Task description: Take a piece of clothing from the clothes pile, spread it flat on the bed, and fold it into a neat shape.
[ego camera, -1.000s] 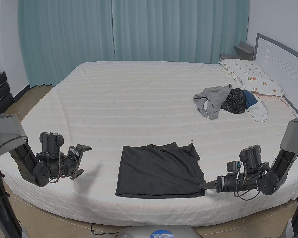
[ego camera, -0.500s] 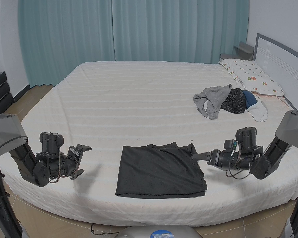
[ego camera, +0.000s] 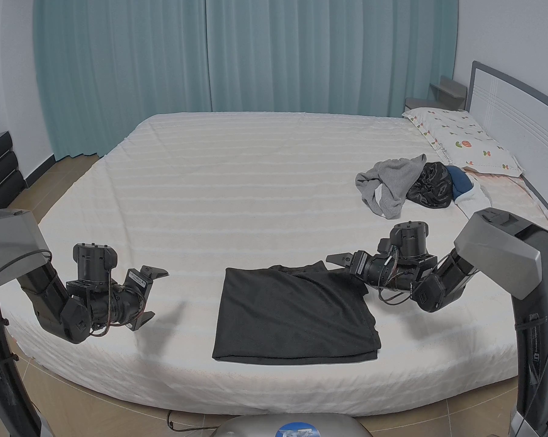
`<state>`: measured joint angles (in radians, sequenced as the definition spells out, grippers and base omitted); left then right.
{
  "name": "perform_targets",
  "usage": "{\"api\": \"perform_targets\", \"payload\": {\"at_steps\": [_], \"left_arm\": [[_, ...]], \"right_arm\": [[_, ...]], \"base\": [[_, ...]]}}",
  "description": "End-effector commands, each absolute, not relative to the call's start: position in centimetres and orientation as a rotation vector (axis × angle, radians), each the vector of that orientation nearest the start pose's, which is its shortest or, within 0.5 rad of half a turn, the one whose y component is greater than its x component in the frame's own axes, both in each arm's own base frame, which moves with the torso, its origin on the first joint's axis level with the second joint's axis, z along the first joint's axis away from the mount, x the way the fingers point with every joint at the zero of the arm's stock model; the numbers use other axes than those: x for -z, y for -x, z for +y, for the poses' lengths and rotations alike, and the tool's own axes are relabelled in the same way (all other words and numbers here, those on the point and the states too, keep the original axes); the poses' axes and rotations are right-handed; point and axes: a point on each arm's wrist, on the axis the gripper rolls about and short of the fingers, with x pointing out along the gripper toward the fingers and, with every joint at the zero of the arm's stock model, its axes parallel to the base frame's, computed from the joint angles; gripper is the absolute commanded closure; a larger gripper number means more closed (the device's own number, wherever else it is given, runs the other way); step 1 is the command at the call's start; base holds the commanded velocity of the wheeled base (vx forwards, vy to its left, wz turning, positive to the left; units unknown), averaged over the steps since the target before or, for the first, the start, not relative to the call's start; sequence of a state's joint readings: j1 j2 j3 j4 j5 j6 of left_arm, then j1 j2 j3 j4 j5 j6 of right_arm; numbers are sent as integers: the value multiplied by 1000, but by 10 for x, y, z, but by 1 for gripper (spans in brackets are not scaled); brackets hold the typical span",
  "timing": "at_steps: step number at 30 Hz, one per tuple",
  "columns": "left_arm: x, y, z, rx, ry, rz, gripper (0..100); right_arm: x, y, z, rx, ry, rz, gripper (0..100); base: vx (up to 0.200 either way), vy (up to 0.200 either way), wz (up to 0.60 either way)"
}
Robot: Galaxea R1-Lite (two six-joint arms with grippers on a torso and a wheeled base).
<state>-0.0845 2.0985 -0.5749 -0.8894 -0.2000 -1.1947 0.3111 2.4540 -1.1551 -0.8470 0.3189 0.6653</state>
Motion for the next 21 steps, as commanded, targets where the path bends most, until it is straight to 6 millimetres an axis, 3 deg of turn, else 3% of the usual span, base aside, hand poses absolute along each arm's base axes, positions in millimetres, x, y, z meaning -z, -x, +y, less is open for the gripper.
{"api": "perform_targets", "payload": {"at_steps": [1,2,3,21], "left_arm": [[-27,-316,-31,-141,1180,723,0],[-27,-316,-31,-141,1180,723,0],[-27,-315,-31,-142,1180,724,0],[-27,-315,-32,-141,1178,726,0]], "right_arm": [[24,-424,147,-436,-630,678,0],[26,-425,147,-435,-630,680,0],[29,-426,147,-433,-630,682,100],[24,-439,121,-340,-654,628,100]], "base": [[0,0,0],[0,0,0],[0,0,0],[0,0,0]]}}
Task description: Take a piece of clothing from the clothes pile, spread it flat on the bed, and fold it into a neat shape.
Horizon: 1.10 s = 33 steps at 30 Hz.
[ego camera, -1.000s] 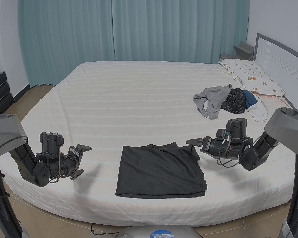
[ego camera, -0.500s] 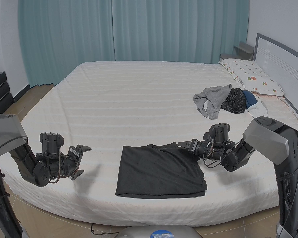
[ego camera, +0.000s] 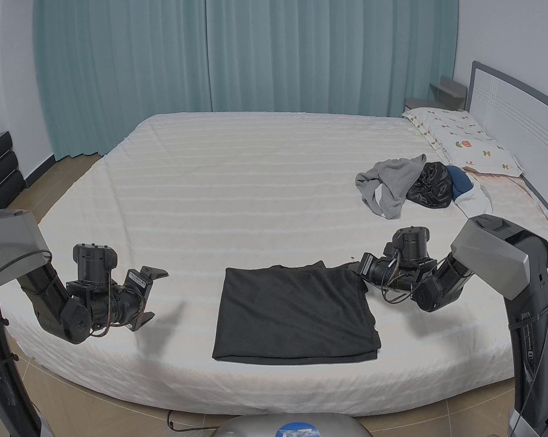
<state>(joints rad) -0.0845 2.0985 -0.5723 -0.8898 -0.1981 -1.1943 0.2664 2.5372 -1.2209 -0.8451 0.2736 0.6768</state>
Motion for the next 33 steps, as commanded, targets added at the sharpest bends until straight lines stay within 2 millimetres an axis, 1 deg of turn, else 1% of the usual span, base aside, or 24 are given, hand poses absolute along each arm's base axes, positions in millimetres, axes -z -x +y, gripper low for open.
{"api": "perform_targets", "payload": {"at_steps": [1,4,10,20,21,26,30,31,33], "left_arm": [[-27,-315,-32,-141,1178,726,0],[-27,-315,-32,-141,1178,726,0],[-27,-314,-32,-142,1178,728,0],[-26,-314,-31,-138,1166,729,0],[-26,-314,-31,-137,1162,730,0],[-26,-314,-31,-137,1162,730,0],[-27,-315,-32,-135,1162,726,0],[-27,-315,-32,-133,1163,727,0],[-26,-314,-32,-136,1162,729,0]], "right_arm": [[24,-440,119,-334,-655,626,100],[22,-440,115,-327,-661,621,100],[26,-439,113,-304,-660,668,100],[24,-439,103,-282,-667,665,100],[24,-438,103,-282,-666,668,0],[24,-438,103,-282,-666,669,0],[-10,-430,103,-287,-731,635,0],[-16,-427,104,-290,-740,636,0],[-19,-422,104,-287,-740,649,0]], "base": [[0,0,0],[0,0,0],[0,0,0],[0,0,0],[0,0,0],[0,0,0],[0,0,0],[0,0,0],[0,0,0]]}}
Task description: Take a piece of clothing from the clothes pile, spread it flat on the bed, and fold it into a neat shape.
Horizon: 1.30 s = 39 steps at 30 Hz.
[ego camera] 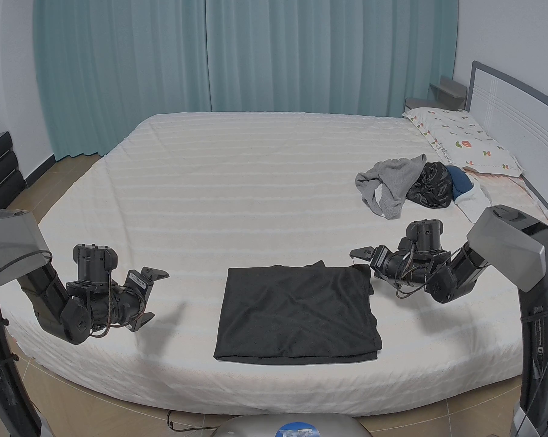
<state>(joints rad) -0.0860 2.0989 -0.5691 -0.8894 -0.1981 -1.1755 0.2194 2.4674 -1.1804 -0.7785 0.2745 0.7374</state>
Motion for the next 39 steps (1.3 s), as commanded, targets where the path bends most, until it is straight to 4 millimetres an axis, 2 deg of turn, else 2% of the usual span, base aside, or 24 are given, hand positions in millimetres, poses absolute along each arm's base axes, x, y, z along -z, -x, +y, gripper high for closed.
{"api": "perform_targets", "payload": {"at_steps": [1,5,6,11,17,26,27,32,39], "left_arm": [[-27,-314,-32,-136,1162,727,0],[-27,-314,-32,-136,1162,727,0],[-27,-314,-32,-136,1162,727,0],[-26,-314,-32,-136,1162,729,0],[-27,-314,-32,-135,1161,727,0],[-26,-315,-32,-135,1161,727,0],[-26,-315,-32,-135,1161,727,0],[-26,-314,-32,-136,1160,729,0],[-26,-315,-32,-135,1161,727,0]], "right_arm": [[-21,-414,105,-286,-739,665,0],[-19,-376,100,-282,-733,755,0],[-20,-357,100,-312,-733,797,0],[-12,-310,100,-362,-724,880,0],[-2,-286,100,-386,-665,914,0],[0,-280,103,-405,-634,928,0],[0,-279,104,-409,-632,929,100],[2,-274,106,-405,-616,945,100],[1,-263,99,-391,-541,936,100]], "base": [[0,0,0],[0,0,0],[0,0,0],[0,0,0],[0,0,0],[0,0,0],[0,0,0],[0,0,0],[0,0,0]]}}
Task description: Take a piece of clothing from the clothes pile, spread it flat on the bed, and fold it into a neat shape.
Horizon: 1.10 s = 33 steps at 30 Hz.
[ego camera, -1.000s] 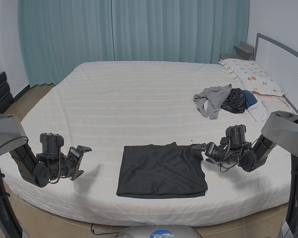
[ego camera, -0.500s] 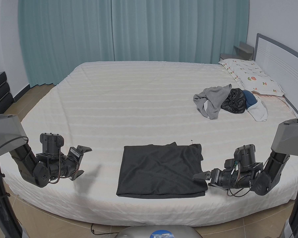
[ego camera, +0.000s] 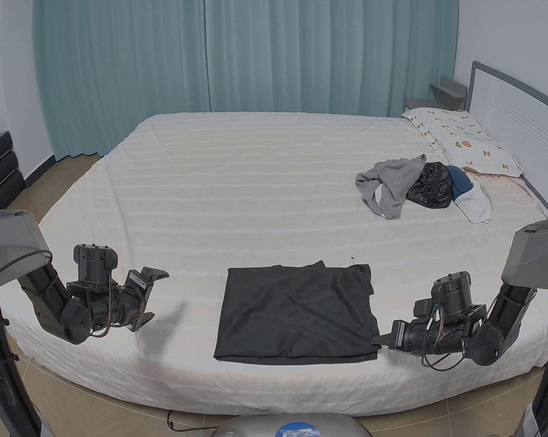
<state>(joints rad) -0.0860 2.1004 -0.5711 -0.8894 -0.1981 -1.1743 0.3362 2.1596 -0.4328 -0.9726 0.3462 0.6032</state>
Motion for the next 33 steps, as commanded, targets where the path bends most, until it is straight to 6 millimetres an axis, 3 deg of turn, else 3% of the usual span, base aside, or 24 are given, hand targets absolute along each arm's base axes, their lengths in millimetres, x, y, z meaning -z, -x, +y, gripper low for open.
{"api": "perform_targets", "payload": {"at_steps": [1,7,17,18,22,26,30,33], "left_arm": [[-26,-315,-32,-136,1160,729,0],[-26,-315,-32,-135,1161,727,0],[-26,-315,-32,-136,1160,729,0],[-26,-315,-32,-136,1160,729,0],[-26,-315,-32,-136,1160,729,0],[-26,-315,-32,-136,1160,729,0],[-26,-315,-32,-136,1162,729,0],[-26,-315,-32,-136,1162,729,0]], "right_arm": [[-1,-262,97,-391,-539,934,100],[-9,-256,93,-393,-535,922,100],[3,-254,88,-387,-482,953,100],[6,-252,87,-389,-464,966,0],[10,-257,86,-390,-455,962,0],[0,-276,84,-392,-483,884,0],[-10,-312,86,-369,-555,788,0],[3,-349,93,-313,-623,776,0]], "base": [[0,0,0],[0,0,0],[0,0,0],[0,0,0],[0,0,0],[0,0,0],[0,0,0],[0,0,0]]}}
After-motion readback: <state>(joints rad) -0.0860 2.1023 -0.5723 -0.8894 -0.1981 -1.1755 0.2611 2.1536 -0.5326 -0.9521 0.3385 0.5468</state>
